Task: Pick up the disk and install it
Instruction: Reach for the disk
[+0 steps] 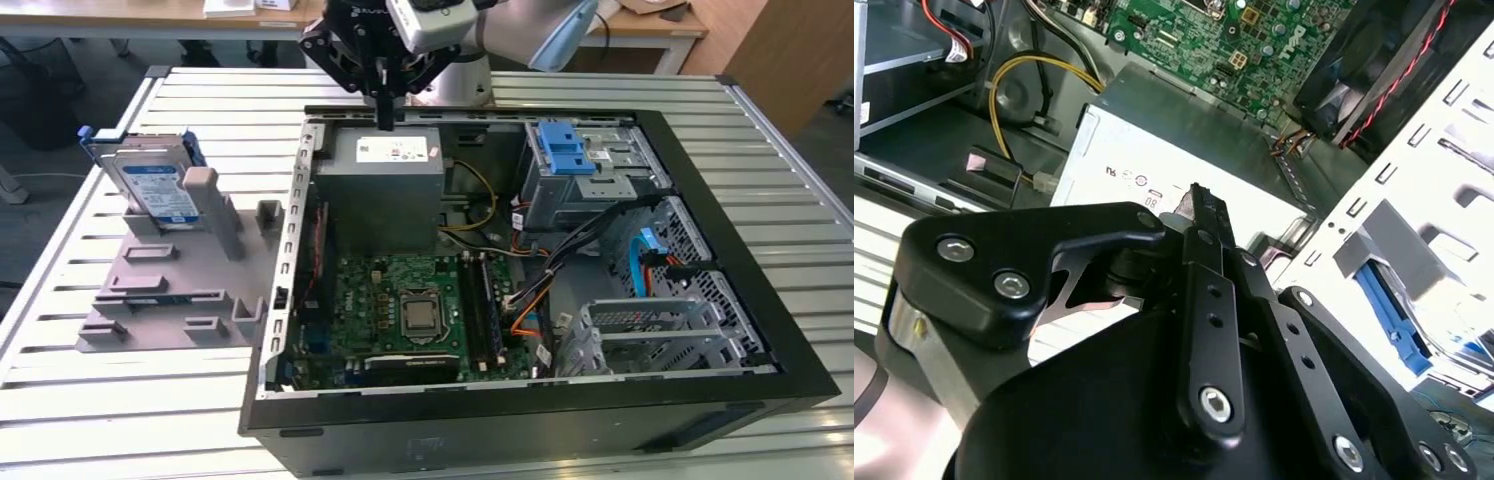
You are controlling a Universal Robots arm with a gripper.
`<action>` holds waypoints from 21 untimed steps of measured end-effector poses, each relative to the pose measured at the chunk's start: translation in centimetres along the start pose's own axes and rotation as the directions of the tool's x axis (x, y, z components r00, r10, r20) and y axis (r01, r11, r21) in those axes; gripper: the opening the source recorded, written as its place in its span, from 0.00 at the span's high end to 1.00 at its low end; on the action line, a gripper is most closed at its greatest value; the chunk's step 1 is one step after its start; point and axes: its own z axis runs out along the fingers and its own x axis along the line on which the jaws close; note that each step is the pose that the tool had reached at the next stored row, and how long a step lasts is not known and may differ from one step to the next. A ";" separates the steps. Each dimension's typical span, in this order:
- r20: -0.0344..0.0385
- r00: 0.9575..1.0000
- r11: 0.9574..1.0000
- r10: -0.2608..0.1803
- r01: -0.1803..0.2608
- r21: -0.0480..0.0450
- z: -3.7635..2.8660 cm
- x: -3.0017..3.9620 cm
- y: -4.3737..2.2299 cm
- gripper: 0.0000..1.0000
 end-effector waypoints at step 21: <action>0.000 1.000 1.000 0.000 0.000 0.000 -0.04 1.65 -0.02 0.89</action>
